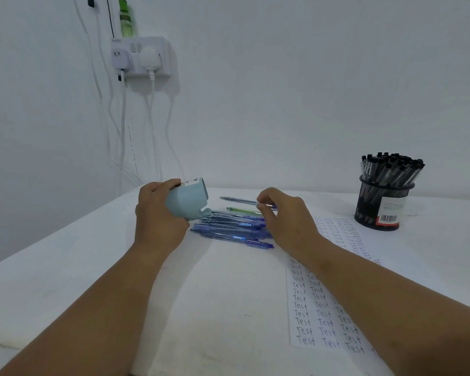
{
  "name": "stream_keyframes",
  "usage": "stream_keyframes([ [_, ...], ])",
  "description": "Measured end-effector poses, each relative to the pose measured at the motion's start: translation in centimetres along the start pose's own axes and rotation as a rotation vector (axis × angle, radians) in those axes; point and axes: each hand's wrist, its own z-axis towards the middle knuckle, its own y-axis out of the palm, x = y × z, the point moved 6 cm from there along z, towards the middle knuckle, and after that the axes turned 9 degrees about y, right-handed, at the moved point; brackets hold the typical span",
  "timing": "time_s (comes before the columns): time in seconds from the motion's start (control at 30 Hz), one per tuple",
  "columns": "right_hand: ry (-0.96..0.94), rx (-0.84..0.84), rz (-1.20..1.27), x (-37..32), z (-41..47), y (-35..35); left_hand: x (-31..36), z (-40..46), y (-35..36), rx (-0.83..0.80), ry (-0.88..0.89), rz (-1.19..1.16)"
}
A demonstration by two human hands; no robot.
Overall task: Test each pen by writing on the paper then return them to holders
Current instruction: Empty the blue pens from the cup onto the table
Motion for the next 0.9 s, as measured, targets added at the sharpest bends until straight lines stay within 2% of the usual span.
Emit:
stream_keyframes([
  [0.03, 0.046, -0.010, -0.027, 0.5, 0.2, 0.1, 0.0, 0.0, 0.0, -0.002, -0.001, 0.000],
  [0.1, 0.141, -0.149, -0.134, 1.6, 0.5, 1.0, 0.1, 0.0, 0.0, -0.006, -0.001, 0.004],
  [0.17, 0.182, -0.294, -0.191, 2.2, 0.5, 1.9, 0.0, 0.0, 0.1, -0.010, -0.005, 0.008],
  [0.2, 0.185, -0.313, -0.185, 2.2, 0.5, 2.0, -0.1, 0.0, 0.1, -0.010, -0.008, 0.005],
  [0.53, 0.164, -0.117, -0.025, 1.6, 0.7, 0.5, -0.3, 0.0, 0.2, -0.010, -0.025, -0.008],
  [0.6, 0.173, -0.172, -0.091, 1.5, 0.7, 0.6, -0.3, 0.0, 0.3, -0.011, -0.024, -0.011],
  [0.73, 0.154, -0.382, -0.393, 1.3, 0.1, 2.2, -0.5, 0.1, 0.5, -0.022, -0.010, -0.014],
  [0.8, 0.162, -0.364, -0.395, 1.4, 0.2, 2.2, -0.7, 0.2, 0.6, -0.030, -0.006, -0.017],
  [0.9, 0.152, -0.208, -0.332, 1.4, 0.6, 1.3, -0.8, 0.2, 0.7, -0.033, -0.009, -0.029],
])
